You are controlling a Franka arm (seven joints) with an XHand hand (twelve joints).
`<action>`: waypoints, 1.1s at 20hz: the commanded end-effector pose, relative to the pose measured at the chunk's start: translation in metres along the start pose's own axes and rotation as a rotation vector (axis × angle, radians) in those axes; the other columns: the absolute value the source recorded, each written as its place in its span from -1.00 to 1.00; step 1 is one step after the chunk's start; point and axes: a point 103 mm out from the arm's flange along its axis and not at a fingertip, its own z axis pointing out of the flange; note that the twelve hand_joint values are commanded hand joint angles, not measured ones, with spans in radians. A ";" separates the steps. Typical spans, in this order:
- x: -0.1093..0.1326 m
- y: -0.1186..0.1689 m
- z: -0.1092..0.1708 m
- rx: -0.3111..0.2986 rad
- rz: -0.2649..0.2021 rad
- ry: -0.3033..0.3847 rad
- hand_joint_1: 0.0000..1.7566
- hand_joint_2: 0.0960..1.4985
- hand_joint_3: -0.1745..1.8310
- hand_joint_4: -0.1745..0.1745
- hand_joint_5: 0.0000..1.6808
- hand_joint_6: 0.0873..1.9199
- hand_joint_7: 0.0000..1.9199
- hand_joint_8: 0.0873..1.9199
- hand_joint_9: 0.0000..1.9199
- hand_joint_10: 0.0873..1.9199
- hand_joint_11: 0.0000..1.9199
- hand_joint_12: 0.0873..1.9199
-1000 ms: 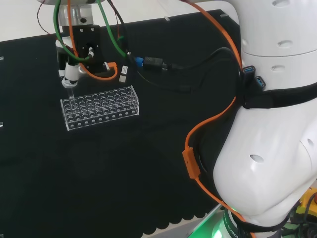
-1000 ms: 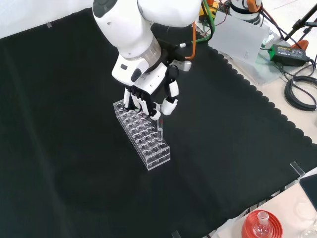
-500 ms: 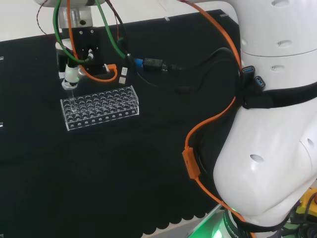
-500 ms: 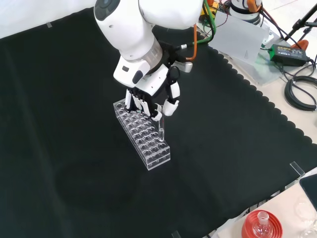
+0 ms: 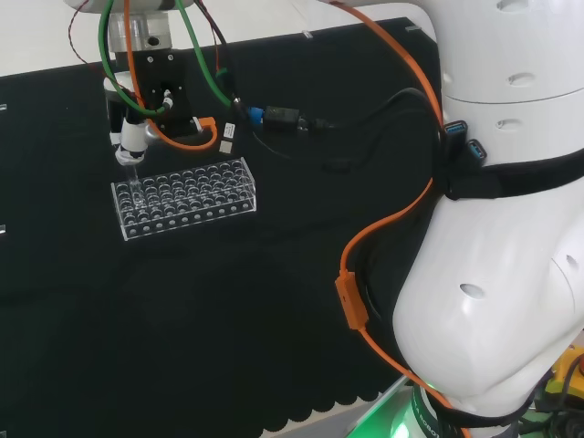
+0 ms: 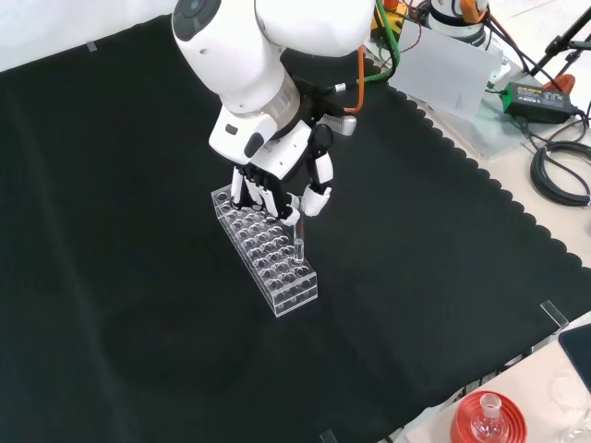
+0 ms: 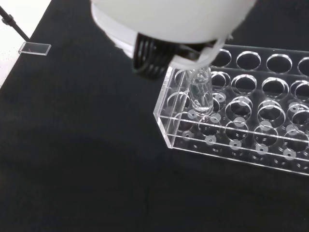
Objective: Put the test tube back in the rack.
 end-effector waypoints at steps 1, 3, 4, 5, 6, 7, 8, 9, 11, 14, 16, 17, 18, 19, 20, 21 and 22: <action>-0.001 0.001 0.002 0.006 -0.002 0.005 0.51 -0.43 0.04 -0.75 0.54 -0.41 0.62 -0.71 0.28 -0.53 -0.29 0.32; -0.002 0.002 0.003 0.009 -0.001 0.003 0.51 -0.43 0.04 -0.75 0.54 -0.41 0.62 -0.71 0.28 -0.53 -0.29 0.32; -0.001 0.002 0.004 0.010 -0.001 0.004 0.51 -0.43 0.04 -0.75 0.54 -0.41 0.62 -0.71 0.28 -0.53 -0.29 0.32; -0.001 0.002 0.004 0.011 -0.002 0.003 0.51 -0.43 0.04 -0.75 0.54 -0.41 0.62 -0.71 0.28 -0.53 -0.29 0.32; -0.001 0.002 0.005 0.011 -0.004 0.002 0.51 -0.43 0.04 -0.75 0.54 -0.41 0.62 -0.71 0.28 -0.53 -0.29 0.32; -0.001 0.002 0.006 0.015 -0.004 0.003 0.51 -0.43 0.04 -0.75 0.54 -0.41 0.62 -0.71 0.28 -0.53 -0.29 0.32; -0.001 0.002 0.007 0.017 -0.005 0.004 0.51 -0.43 0.04 -0.75 0.54 -0.41 0.62 -0.71 0.28 -0.53 -0.29 0.32; -0.001 0.002 0.008 0.017 -0.006 0.003 0.51 -0.43 0.04 -0.75 0.54 -0.41 0.62 -0.71 0.28 -0.53 -0.29 0.32; 0.000 0.002 0.011 0.018 -0.006 0.002 0.51 -0.43 0.04 -0.75 0.54 -0.41 0.62 -0.71 0.28 -0.53 -0.29 0.32; 0.001 0.001 0.016 0.024 -0.007 0.001 0.51 -0.43 0.04 -0.75 0.54 -0.41 0.62 -0.71 0.28 -0.53 -0.29 0.32; 0.002 0.002 0.017 0.027 -0.010 0.002 0.51 -0.43 0.04 -0.75 0.54 -0.41 0.62 -0.71 0.28 -0.53 -0.29 0.32; 0.002 0.002 0.018 0.028 -0.011 0.002 0.51 -0.43 0.04 -0.75 0.54 -0.41 0.62 -0.71 0.28 -0.53 -0.29 0.32; 0.002 0.003 0.018 0.029 -0.012 0.005 0.51 -0.43 0.04 -0.75 0.54 -0.41 0.62 -0.71 0.28 -0.53 -0.29 0.32; 0.003 0.003 0.019 0.030 -0.014 0.004 0.51 -0.43 0.04 -0.75 0.54 -0.41 0.62 -0.71 0.28 -0.53 -0.29 0.32; 0.004 0.004 0.020 0.032 -0.015 0.004 0.51 -0.43 0.04 -0.75 0.54 -0.41 0.62 -0.71 0.28 -0.53 -0.29 0.32; 0.004 0.004 0.021 0.034 -0.017 0.002 0.51 -0.43 0.04 -0.75 0.54 -0.41 0.62 -0.71 0.28 -0.53 -0.29 0.32; 0.005 0.005 0.022 0.036 -0.018 0.001 0.51 -0.43 0.04 -0.75 0.54 -0.41 0.62 -0.71 0.28 -0.53 -0.29 0.32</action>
